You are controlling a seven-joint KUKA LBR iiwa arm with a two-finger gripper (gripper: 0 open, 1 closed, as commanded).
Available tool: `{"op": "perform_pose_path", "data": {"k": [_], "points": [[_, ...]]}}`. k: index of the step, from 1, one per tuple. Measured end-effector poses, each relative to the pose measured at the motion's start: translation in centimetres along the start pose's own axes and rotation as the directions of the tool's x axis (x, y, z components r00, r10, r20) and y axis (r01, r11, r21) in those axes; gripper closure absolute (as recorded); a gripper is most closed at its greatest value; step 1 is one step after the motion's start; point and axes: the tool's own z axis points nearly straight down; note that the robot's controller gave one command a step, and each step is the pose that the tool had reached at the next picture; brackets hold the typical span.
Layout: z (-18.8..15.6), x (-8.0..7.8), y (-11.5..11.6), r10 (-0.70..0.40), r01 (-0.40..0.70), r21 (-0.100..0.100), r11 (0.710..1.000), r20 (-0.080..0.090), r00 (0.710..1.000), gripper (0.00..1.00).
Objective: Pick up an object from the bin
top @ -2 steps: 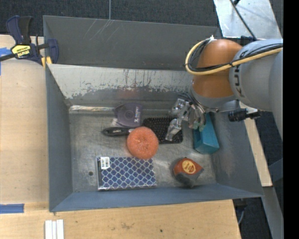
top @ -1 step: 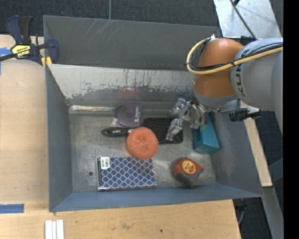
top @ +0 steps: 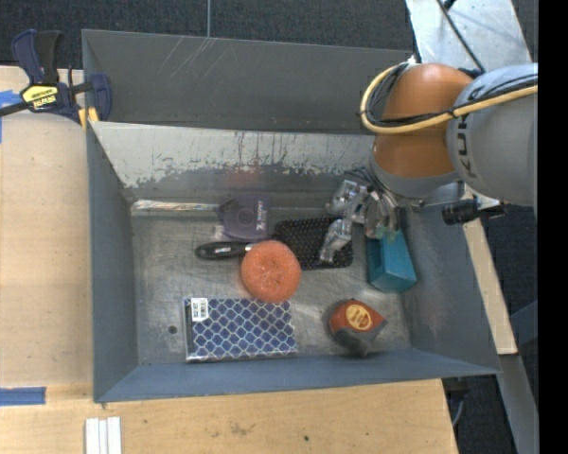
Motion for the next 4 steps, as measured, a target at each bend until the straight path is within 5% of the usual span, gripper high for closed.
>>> {"op": "perform_pose_path", "data": {"k": [4], "points": [[-4.7, -0.1, -0.1, -0.002, 0.002, -0.001, 1.0, 0.007, 1.0, 1.0]]}}
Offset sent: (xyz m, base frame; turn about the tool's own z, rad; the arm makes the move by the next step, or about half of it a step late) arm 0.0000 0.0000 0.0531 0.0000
